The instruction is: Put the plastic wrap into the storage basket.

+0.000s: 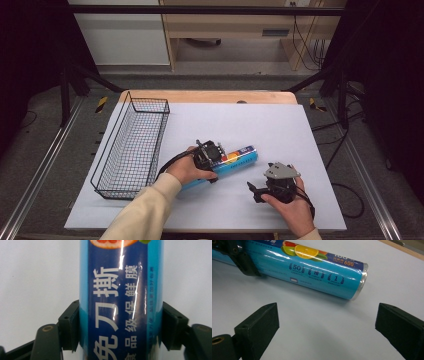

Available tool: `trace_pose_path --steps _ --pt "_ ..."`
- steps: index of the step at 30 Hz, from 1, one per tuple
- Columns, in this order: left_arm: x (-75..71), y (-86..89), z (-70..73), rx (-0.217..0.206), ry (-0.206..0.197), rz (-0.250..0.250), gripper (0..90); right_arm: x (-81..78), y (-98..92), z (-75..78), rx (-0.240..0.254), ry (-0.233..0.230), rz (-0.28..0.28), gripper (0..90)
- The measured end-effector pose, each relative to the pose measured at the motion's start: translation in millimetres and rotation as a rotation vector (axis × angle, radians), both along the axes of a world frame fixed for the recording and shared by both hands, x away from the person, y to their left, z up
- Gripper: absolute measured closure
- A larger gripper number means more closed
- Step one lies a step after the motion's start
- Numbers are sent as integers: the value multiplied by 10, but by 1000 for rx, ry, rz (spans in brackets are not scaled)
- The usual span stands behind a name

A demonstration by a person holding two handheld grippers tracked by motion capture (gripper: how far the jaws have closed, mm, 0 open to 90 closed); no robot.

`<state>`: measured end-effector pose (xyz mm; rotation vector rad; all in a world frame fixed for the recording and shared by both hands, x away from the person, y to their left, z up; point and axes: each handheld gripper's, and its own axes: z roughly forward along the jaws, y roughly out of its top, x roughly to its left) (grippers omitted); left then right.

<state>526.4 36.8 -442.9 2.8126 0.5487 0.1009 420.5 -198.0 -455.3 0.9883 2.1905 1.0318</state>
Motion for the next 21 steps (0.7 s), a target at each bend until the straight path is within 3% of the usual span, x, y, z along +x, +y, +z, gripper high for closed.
trace_pose_path --steps 21 --pt "-19 -33 -7 20 -15 -2 314 3 1 -7 -7 3 1 55"
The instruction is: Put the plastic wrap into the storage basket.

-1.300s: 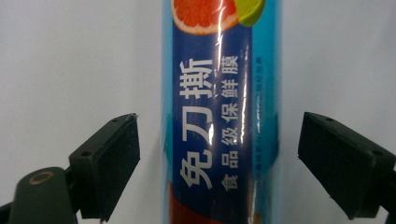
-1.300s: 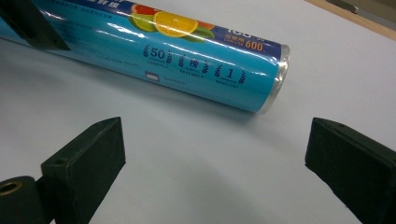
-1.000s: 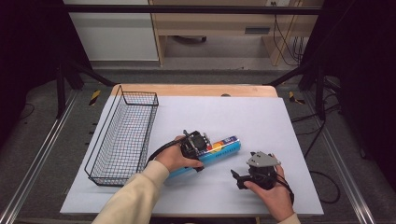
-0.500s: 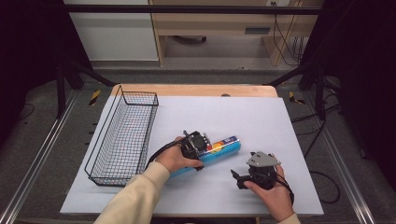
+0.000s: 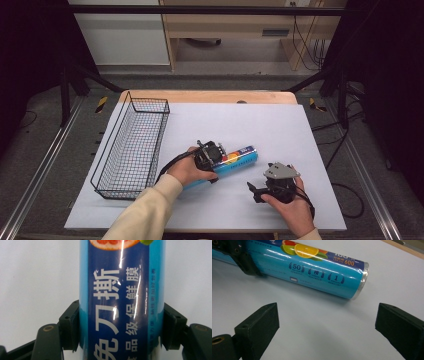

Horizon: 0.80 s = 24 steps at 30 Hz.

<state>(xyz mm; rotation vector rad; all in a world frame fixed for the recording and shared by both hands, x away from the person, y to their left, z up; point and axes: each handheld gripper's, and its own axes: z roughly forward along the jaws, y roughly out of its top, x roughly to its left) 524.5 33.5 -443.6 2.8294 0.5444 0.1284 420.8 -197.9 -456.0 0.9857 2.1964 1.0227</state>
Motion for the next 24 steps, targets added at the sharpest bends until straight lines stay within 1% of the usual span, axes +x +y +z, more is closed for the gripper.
trace_pose_path --steps 15,24 --pt "-12 -6 0 3 -7 3 314 1 -4 -2 -2 0 -2 56" --pt "-26 5 -6 -10 -18 7 315 1 -4 -4 -2 0 0 56"
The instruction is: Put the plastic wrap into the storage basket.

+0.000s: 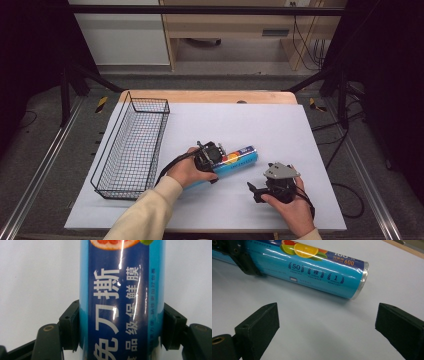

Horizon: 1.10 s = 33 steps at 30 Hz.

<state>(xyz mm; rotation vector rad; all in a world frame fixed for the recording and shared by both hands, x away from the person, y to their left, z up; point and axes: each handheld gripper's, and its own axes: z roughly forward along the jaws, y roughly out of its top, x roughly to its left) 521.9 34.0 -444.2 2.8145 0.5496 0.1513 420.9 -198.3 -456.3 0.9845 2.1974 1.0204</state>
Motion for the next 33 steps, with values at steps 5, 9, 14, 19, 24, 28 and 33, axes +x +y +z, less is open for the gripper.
trace_pose_path --steps 5,9,14,19,24,28,33 --pt "-14 1 0 1 -12 -4 315 -2 3 -2 2 4 2 56" --pt "-43 1 -3 -4 -34 -3 317 0 2 -3 1 4 1 56" --pt "-81 27 -6 -23 -59 -3 319 2 -8 -1 2 4 -3 57" --pt "-99 58 44 -33 -77 13 319 0 -10 -1 3 3 -5 57" --pt "-112 125 159 -44 -97 26 319 -1 -12 0 5 3 -6 57" --pt "-133 177 278 -56 -113 42 319 -2 -11 0 3 1 -6 57" --pt "-172 255 454 -87 -145 62 319 4 -19 -5 4 2 -11 57"
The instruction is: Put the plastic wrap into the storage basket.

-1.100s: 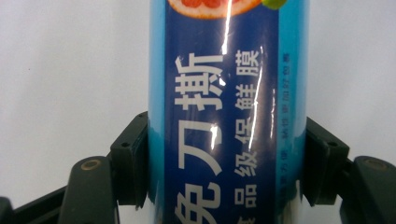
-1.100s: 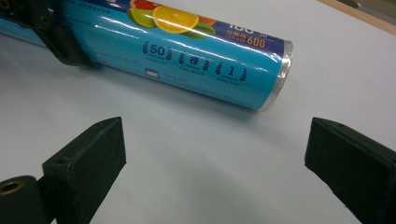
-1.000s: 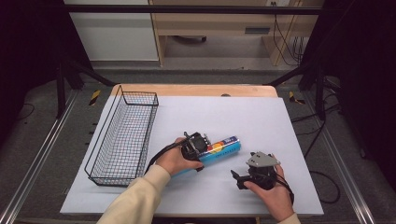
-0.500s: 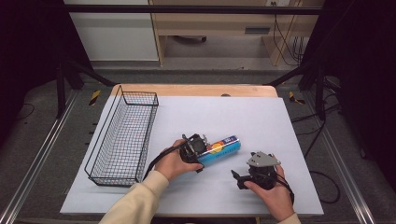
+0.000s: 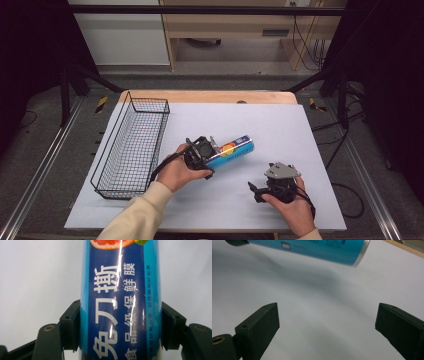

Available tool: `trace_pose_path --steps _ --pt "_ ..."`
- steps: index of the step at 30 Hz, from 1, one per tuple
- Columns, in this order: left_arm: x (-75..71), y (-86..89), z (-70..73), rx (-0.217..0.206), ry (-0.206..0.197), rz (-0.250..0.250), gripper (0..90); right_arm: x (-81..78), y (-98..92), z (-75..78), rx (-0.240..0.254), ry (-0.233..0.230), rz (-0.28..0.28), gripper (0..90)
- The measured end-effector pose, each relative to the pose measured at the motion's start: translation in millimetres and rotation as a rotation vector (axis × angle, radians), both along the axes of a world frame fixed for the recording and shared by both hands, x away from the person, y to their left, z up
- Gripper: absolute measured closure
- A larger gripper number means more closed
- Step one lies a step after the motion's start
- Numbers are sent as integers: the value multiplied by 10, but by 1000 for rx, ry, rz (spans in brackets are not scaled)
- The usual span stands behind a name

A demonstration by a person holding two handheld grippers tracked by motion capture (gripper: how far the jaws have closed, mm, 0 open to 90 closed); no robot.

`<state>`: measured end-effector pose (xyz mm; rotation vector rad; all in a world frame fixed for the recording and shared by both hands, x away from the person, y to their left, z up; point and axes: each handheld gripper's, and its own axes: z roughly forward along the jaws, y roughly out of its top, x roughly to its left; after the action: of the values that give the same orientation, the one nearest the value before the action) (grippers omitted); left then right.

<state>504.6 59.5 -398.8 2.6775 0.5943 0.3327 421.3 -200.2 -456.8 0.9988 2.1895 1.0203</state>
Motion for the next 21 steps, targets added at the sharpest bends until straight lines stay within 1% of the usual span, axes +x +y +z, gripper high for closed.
trace_pose_path --steps 4,7,10,11,13,17,21 --pt "-41 37 137 -5 -25 12 319 5 -1 -3 -1 3 -1 57" --pt "-67 57 234 -15 -29 25 319 6 -4 -5 1 3 -3 57" --pt "-113 68 338 -35 -30 41 319 6 -9 -2 1 3 0 57" --pt "-121 72 378 -36 -40 41 319 5 -9 0 3 3 1 57" --pt "-143 77 454 -43 -47 52 319 5 -6 -1 4 3 4 57" --pt "-160 105 584 -36 -63 69 319 -3 6 4 9 4 9 58" --pt "-159 151 644 -29 -68 79 319 0 4 6 11 4 10 58"
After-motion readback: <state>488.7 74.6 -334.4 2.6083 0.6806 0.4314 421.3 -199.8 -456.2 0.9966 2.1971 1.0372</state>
